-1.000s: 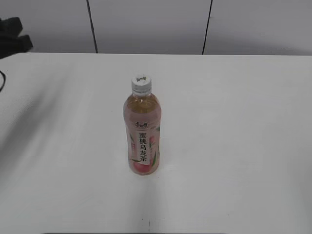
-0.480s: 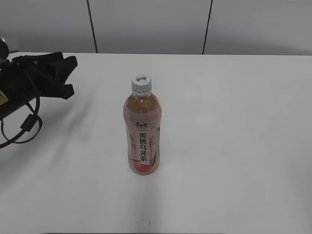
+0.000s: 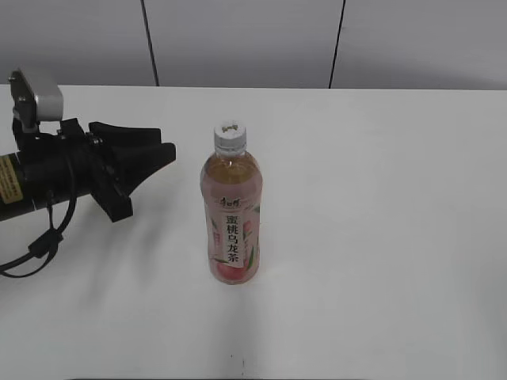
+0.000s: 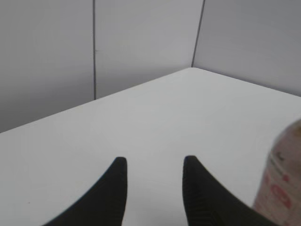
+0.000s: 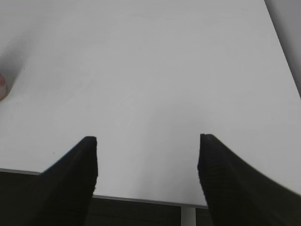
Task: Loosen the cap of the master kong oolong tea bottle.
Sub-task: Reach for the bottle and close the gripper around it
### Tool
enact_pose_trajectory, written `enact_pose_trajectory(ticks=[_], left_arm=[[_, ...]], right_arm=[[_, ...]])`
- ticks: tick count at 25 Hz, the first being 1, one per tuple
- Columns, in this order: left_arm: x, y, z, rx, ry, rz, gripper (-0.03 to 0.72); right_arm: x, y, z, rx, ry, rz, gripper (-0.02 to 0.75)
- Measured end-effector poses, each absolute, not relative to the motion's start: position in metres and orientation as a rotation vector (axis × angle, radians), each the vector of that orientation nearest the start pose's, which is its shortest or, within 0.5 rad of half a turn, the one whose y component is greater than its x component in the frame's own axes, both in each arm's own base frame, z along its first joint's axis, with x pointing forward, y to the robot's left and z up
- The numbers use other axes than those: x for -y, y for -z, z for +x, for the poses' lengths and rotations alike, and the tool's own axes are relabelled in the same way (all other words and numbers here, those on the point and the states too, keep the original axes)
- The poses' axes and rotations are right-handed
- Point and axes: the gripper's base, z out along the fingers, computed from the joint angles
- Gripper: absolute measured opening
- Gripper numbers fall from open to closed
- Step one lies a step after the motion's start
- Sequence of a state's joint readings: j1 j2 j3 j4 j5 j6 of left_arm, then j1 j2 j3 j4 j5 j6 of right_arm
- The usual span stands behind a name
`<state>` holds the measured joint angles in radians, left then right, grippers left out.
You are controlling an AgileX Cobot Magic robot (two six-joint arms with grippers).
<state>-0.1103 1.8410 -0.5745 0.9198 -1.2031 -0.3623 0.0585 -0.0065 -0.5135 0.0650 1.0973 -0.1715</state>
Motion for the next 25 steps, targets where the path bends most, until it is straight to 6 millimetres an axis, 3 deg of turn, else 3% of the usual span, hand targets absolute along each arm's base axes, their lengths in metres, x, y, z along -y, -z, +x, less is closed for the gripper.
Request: enact_pose_trajectory(ticks=[9,12,14,20,25], left_arm=[[0.108,-0.144,0.260,-1.547,0.871,1.027,0.248],[0.110,-0.141,0.254,-1.557,0.922,1.085,0.288],[0.110,-0.141,0.252,-1.568,0.947,1.094,0.342],[0.112,-0.142,0.253,-1.588,0.962,1.052,0.622],[0.125,-0.144,0.253,-1.581,0.974,1.003,0.661]], right_arm=[[-0.005,-0.278,-0.009,-2.045,-0.008,-0.241,0.512],[-0.005,-0.278,-0.009,-2.045,-0.008,-0.241,0.512],[-0.005,-0.278,-0.009,-2.045,-0.008,-0.241,0.512],[-0.005,-0.278,-0.009,-2.045,-0.008,-0.241,0.512],[-0.005,-0.278,-0.009,-2.045,-0.008,-0.241,0.512]])
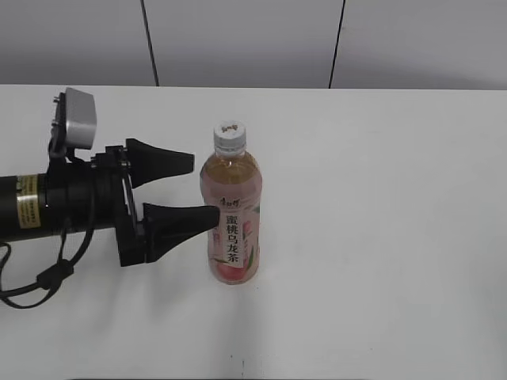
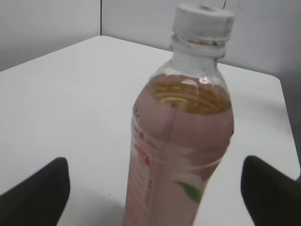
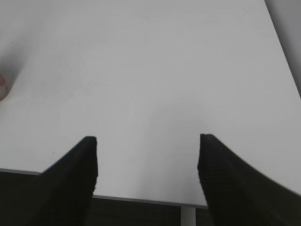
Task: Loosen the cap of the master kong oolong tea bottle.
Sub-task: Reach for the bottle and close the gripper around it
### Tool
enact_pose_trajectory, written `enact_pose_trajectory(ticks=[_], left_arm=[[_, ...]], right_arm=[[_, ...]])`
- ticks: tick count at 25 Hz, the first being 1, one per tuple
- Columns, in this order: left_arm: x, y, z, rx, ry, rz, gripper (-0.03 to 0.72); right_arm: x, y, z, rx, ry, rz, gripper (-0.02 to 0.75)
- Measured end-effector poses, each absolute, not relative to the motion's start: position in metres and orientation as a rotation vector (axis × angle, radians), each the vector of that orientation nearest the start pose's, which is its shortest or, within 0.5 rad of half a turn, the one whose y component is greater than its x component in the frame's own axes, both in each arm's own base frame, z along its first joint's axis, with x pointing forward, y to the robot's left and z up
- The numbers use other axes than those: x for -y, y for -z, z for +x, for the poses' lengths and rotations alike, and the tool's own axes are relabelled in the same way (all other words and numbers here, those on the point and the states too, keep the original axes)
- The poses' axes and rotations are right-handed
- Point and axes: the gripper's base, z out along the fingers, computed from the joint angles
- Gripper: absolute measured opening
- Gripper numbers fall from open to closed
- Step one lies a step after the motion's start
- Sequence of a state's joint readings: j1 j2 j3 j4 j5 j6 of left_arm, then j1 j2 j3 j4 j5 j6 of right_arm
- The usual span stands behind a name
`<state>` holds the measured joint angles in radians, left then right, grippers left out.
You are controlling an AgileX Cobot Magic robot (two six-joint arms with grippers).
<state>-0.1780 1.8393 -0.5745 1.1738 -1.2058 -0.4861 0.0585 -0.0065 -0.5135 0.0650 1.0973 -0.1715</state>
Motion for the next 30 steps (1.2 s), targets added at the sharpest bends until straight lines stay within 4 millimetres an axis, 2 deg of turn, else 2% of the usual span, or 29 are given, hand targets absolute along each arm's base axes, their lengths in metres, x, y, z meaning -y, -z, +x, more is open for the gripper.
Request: enact_pose_trajectory(ticks=[15,24,30], left_arm=[[0.165,-0.143,0.246,-1.545,0.993,0.949,0.599],[0.175,-0.130,0.263,-1.547,0.984,0.945,0.594],[0.189,-0.129,0.264,-1.520,1.006,0.975,0.592]], right_arm=[[-0.005,-0.278,-0.009,-2.045,-0.008,-0.241,0.512],[-0.005,-0.278,-0.009,-2.045,-0.008,-0.241,0.512],[-0.005,-0.278,-0.009,-2.045,-0.008,-0.241,0.512]])
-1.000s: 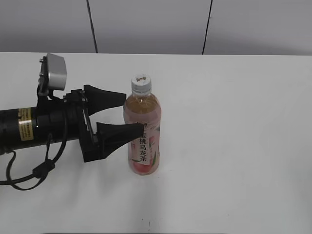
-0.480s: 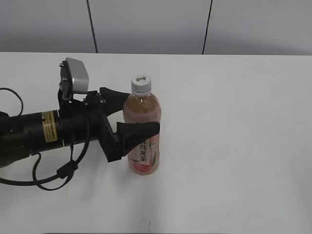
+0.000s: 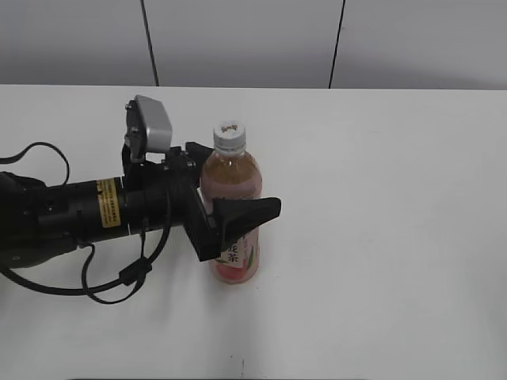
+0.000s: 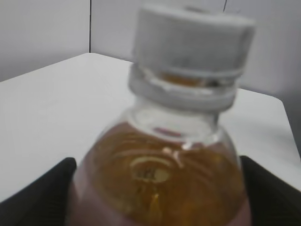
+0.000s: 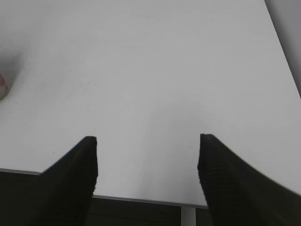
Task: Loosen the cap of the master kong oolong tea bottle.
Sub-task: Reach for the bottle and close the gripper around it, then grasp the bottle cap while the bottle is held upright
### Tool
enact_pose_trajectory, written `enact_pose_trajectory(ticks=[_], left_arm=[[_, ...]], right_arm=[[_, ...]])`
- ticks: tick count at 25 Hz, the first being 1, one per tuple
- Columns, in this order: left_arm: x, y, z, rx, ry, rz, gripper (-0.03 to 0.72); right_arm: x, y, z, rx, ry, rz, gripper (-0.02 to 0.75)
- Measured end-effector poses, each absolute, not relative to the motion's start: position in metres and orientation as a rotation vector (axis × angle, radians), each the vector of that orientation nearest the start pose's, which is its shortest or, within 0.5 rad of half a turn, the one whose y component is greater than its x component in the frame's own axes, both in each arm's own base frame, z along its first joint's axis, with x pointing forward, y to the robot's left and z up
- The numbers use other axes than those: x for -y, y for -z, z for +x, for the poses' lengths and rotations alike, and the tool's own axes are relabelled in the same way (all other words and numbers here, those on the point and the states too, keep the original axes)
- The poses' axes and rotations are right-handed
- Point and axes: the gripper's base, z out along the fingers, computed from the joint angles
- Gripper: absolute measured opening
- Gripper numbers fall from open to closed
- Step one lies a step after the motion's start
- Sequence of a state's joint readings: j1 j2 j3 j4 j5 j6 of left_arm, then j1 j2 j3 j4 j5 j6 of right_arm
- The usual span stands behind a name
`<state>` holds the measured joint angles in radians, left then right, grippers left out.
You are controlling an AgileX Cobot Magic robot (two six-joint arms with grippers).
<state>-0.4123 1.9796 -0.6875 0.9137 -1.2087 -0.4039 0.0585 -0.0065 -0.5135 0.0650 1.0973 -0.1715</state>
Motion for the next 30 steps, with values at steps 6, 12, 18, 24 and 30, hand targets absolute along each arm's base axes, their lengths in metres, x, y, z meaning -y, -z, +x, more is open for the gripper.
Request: enact_pose_trajectory(ticks=[6,12,18,24,30], left_arm=[[0.1912,-0.1308,0.2667,-1.519,0.998,0.944,0.487],[0.1917,-0.1305,0.2649,-1.506,1.003,0.971,0.447],[0.1920,-0.1306,0.2647,-1.503,1.004,0.979,0.447],[0.1919,-0.1306,0.2649,-1.504,1.003,0.975,0.447],[0.1919,-0.1307,0.2651,-1.504,1.002,0.973,0.447]], right_arm=[[-0.0047,-0.2781,-0.0094,-2.045,-0.008,-0.241,0.512],[-0.0047,-0.2781,-0.0094,-2.045,-0.008,-0.241,0.512],[-0.0047,-0.2781,-0.0094,-2.045,-0.008,-0.241,0.512],[-0.0047,-0.2781,-0.0094,-2.045,-0.008,-0.241,0.512],[-0.0047,-0.2781,-0.0094,-2.045,-0.008,-0.241,0.512]])
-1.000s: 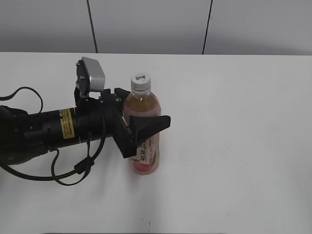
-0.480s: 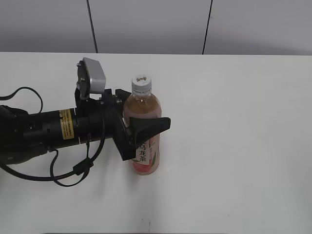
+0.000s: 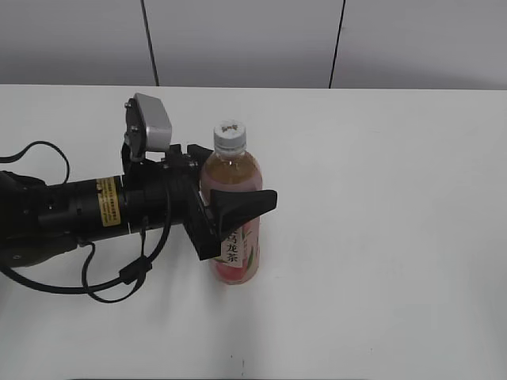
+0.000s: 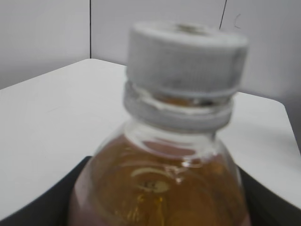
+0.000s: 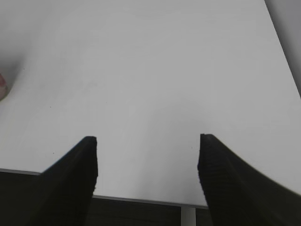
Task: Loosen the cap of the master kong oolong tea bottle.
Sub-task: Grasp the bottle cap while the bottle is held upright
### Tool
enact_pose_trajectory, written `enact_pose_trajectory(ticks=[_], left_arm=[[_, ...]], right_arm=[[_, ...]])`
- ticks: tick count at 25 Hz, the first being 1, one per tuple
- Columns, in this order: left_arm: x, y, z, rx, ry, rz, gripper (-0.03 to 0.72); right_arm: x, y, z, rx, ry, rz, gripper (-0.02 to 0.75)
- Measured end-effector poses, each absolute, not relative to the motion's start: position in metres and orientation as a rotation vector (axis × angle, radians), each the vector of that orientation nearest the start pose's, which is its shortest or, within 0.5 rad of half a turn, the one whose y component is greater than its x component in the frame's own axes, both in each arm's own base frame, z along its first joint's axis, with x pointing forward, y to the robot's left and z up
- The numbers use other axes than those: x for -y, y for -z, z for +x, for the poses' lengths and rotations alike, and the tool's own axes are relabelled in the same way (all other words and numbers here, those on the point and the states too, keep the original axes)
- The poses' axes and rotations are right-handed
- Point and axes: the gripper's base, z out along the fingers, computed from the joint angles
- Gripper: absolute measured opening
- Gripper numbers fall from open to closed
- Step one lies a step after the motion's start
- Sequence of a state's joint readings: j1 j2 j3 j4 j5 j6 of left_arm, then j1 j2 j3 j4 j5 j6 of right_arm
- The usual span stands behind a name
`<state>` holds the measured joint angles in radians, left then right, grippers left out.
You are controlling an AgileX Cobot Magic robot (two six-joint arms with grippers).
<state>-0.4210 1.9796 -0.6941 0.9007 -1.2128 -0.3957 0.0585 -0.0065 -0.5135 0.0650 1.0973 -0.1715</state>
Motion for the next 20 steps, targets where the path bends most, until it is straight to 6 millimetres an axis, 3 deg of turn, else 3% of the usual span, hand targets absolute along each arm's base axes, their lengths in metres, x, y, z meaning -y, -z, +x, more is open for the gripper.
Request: enact_pose_trajectory(ticks=[7,10,14,20], left_arm=[[0.192,-0.131,0.265,-1.504,1.002,0.973,0.447],[0.192,-0.131,0.265,-1.504,1.002,0.973,0.447],[0.192,-0.131,0.265,-1.504,1.002,0.973,0.447],[0.192,-0.131,0.265,-1.504,1.002,0.972,0.447]], right_arm=[[-0.011,-0.279,-0.009,-2.042,-0.099,-0.246,0.498],[-0.016,-0.289,0.003,-2.052,-0.175,-0.241,0.450],[-0.023,-0.309,0.036,-2.126,-0.215,-0.321,0.374],[-0.038,-0.344,0.101,-2.192,-0.312,-0.533,0.353]])
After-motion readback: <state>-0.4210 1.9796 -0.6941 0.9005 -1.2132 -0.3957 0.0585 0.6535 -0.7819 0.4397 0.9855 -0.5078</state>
